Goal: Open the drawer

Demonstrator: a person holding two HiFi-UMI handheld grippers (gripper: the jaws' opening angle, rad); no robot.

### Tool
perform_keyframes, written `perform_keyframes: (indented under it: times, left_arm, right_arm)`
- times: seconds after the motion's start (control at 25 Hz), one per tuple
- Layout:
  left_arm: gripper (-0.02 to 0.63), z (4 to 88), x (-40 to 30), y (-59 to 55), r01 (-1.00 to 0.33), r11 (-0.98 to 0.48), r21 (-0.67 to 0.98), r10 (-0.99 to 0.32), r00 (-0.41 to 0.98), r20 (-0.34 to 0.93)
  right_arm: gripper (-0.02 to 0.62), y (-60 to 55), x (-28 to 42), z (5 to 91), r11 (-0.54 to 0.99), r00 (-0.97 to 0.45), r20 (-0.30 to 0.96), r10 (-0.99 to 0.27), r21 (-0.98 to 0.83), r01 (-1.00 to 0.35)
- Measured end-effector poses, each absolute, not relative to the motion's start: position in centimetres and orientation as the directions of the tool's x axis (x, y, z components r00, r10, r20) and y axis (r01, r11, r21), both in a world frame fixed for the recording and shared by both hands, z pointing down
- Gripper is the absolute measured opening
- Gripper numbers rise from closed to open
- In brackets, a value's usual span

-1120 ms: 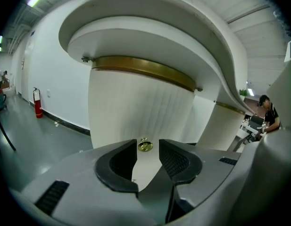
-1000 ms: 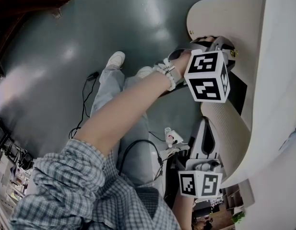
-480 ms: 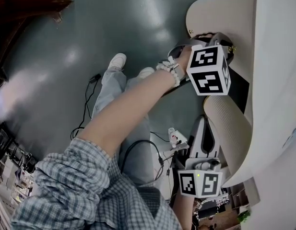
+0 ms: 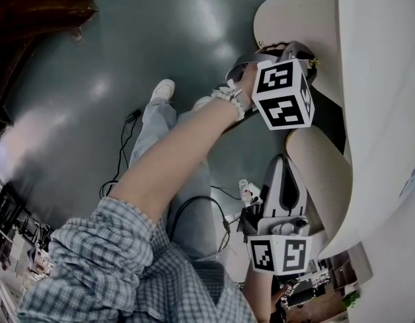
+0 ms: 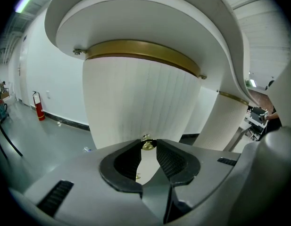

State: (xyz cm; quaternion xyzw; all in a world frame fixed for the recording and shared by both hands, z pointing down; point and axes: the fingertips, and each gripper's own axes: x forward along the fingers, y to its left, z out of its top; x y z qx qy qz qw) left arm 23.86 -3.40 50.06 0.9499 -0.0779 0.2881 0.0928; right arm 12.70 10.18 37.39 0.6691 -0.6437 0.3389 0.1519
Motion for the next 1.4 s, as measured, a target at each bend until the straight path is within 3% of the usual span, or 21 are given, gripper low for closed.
perform_keyframes:
  times: [1.4]
  left_arm:
    - [0.107, 50.9, 11.5, 1.9, -0.213, -0.962, 0.169, -0.043, 0.732, 0.68]
  right_arm:
    - [0.009, 8.7, 10.1, 33.7, -0.108, -0.052, 0.584, -0.81, -0.235, -0.966]
